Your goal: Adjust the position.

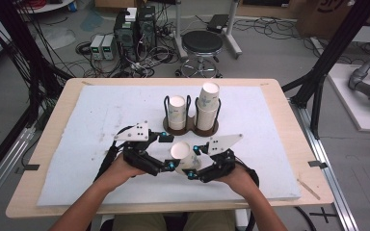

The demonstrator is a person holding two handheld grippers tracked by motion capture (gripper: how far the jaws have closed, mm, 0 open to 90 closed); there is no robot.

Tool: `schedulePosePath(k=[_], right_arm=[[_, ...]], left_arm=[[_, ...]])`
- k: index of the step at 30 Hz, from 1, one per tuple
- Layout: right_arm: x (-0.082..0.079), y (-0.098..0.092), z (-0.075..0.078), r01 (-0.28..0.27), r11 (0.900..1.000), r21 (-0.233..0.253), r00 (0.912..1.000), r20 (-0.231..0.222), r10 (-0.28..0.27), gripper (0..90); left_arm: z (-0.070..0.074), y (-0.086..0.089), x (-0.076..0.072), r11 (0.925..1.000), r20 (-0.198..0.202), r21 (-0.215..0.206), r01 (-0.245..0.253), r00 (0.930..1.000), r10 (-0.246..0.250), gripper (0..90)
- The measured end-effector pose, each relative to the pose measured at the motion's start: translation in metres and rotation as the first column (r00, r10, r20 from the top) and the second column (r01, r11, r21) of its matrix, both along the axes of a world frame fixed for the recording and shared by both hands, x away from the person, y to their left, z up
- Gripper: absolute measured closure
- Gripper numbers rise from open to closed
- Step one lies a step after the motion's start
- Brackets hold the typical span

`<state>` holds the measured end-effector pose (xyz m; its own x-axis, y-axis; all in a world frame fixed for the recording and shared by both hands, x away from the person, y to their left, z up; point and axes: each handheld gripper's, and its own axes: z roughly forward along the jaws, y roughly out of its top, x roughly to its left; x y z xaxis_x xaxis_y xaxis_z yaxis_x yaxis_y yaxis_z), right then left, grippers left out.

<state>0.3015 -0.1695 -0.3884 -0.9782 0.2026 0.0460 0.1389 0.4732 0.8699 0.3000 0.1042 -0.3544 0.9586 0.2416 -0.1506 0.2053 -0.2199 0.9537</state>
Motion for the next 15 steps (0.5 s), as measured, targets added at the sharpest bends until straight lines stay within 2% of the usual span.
schedulePosePath(k=[2,7,8,15], right_arm=[[0.001,0.0,0.002,-0.004,0.999,-0.047,0.9999,0.016,0.005,35.5],[0.003,0.0,0.006,-0.008,0.997,-0.081,0.9997,0.023,0.009,35.5],[0.003,0.001,0.008,-0.011,0.994,-0.105,0.9995,0.029,0.014,35.5],[0.005,0.008,0.017,-0.037,0.982,-0.188,0.9976,0.051,0.047,35.5]], left_arm=[[0.001,0.003,0.0,1.0,0.001,0.005,0.003,1.0,-0.003,15.8],[0.002,0.008,-0.001,0.9997,0.004,0.024,0.007,1.0,-0.007,15.8],[0.002,0.009,-0.001,0.9995,0.002,0.029,0.007,1.0,-0.007,15.8],[0.004,0.012,-0.001,0.9978,0.005,0.066,0.007,1.0,-0.007,15.8]])
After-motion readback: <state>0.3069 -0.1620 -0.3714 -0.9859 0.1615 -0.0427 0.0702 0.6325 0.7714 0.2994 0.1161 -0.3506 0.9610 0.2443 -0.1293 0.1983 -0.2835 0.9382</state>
